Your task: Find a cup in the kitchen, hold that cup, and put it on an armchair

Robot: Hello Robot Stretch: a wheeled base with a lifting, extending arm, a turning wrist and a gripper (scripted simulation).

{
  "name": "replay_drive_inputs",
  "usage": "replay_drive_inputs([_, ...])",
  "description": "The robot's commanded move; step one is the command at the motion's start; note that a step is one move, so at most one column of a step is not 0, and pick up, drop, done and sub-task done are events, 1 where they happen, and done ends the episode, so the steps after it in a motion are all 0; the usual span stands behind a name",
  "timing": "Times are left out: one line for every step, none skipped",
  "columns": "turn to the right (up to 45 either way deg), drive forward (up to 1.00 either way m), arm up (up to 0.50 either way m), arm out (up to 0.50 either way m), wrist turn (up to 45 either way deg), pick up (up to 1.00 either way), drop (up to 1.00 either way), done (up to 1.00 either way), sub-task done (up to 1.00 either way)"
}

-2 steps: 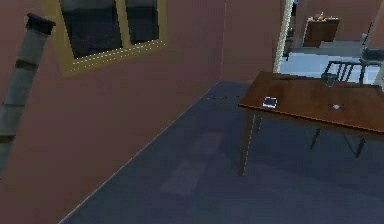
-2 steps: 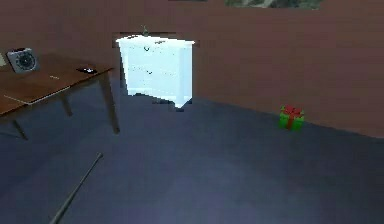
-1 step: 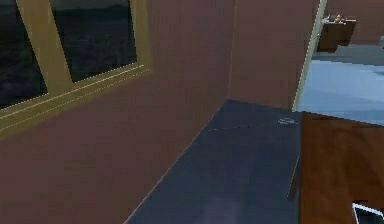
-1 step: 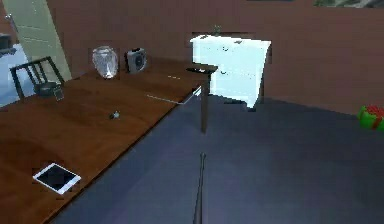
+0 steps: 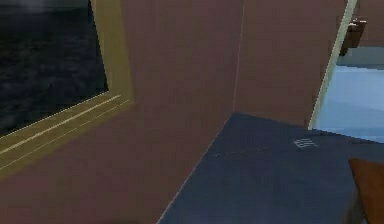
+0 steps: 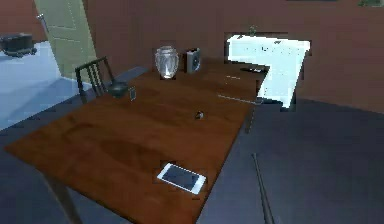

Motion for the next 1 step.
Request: replay_drive_inputs([15.0, 0.00, 0.00, 0.00, 0.0, 0.00, 0.00, 0.00, 0.00])
